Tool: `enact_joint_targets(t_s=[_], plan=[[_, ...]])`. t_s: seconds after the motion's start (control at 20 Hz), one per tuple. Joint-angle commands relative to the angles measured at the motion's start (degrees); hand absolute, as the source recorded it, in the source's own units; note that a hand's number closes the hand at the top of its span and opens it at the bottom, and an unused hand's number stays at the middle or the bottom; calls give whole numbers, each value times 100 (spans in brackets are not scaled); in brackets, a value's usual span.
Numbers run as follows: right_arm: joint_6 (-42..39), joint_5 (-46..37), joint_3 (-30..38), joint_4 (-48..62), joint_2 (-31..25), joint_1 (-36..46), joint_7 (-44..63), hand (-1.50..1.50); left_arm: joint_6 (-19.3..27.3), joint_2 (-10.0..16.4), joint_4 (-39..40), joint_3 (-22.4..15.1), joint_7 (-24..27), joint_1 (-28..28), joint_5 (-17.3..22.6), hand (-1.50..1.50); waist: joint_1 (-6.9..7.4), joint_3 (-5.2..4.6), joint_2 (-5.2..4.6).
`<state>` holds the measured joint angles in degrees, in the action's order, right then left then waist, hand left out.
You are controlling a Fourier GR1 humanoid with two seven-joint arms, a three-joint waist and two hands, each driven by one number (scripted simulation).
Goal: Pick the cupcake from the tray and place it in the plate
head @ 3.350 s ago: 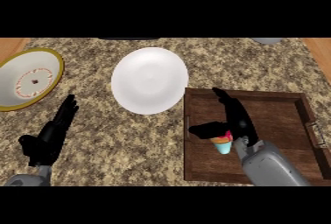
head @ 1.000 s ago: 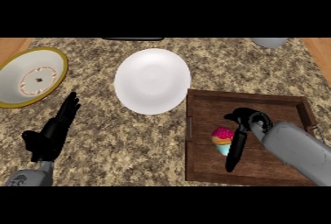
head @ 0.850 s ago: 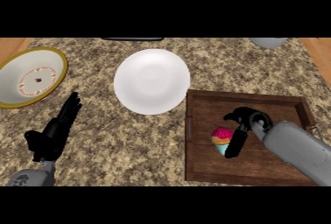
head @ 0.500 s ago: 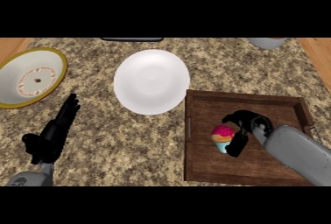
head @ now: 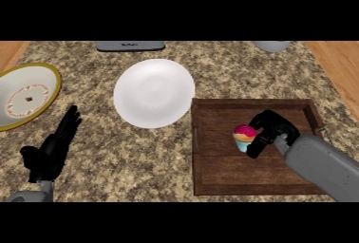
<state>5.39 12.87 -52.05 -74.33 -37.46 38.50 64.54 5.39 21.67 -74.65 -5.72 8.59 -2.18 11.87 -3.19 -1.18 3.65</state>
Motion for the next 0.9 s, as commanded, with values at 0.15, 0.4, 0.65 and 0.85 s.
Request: enact_joint_targets(t_s=[0.15, 0.4, 0.65, 0.85], plan=[[1632, -1410, -64, 309, -37, 300, 1083, 150, 58, 79, 106, 126, -32, 171, 29, 0, -280, -13, 194], [1888, -2148, -79, 307, 266, 676, 1275, 150, 96, 101, 102, 128, -62, 203, -6, 0, -247, -12, 218], [1986, -2999, -63, 419, 376, 1169, 1466, 150, 67, 98, 143, 139, -88, 296, 32, 0, -247, -22, 243], [1967, -3739, -61, 542, 452, 1623, 1589, 150, 83, 6, 135, 52, -90, 296, 0, 0, -299, -18, 255]])
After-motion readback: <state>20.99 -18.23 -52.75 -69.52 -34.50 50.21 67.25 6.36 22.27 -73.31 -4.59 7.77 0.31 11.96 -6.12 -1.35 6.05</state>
